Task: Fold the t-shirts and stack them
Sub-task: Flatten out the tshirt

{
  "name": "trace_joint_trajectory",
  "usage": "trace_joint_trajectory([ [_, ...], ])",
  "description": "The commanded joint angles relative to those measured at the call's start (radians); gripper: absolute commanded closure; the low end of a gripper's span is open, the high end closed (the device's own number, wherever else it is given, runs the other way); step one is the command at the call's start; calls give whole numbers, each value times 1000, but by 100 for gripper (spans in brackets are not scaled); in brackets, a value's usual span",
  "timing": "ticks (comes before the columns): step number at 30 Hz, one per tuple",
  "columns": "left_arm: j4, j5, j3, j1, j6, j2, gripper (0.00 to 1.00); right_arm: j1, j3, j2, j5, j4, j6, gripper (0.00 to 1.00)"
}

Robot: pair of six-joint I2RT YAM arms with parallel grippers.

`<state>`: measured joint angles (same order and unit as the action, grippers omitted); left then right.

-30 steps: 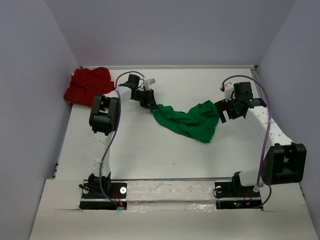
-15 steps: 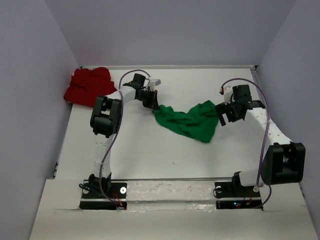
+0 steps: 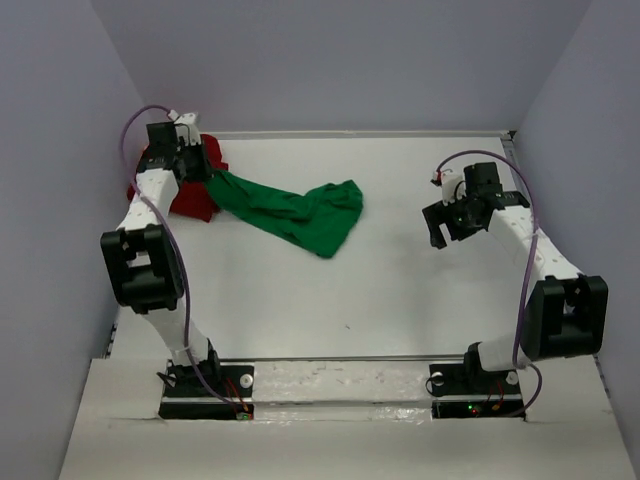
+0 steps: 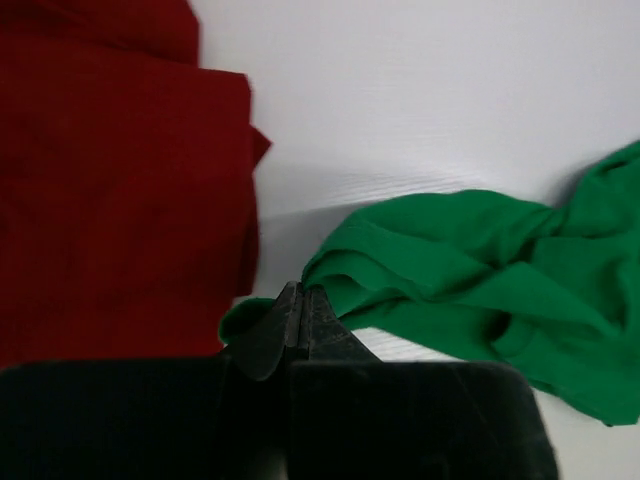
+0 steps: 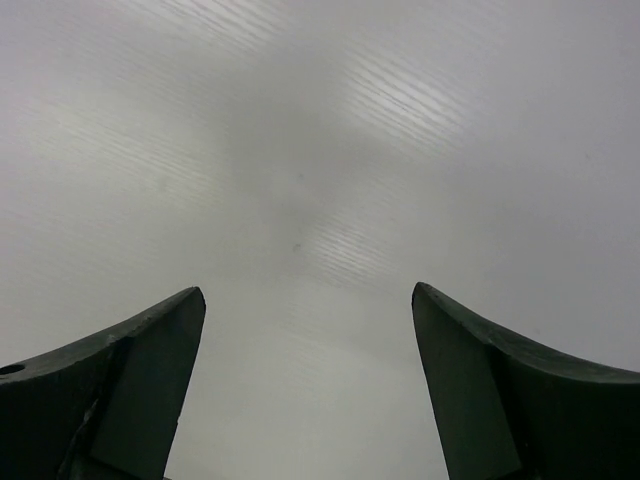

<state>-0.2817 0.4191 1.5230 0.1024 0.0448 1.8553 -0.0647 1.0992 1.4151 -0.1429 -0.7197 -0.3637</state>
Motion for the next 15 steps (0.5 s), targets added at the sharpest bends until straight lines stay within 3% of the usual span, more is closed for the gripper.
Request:
trace_joint_trajectory([
  [1,24,-62,-142,3,52,-137,100,3,137,86,-306,-127,-58,14],
  [7,35,1,-271,6,40,-171,100,-130,351,240,-386,-262,-112,25],
  [11,20,-8,-259,7,47,-174,100,-258,486,359,-454,-351,-132,28],
  [15,10,-28,-242,6,49,-179,100,-371,603,481,-471,-354,-132,37],
])
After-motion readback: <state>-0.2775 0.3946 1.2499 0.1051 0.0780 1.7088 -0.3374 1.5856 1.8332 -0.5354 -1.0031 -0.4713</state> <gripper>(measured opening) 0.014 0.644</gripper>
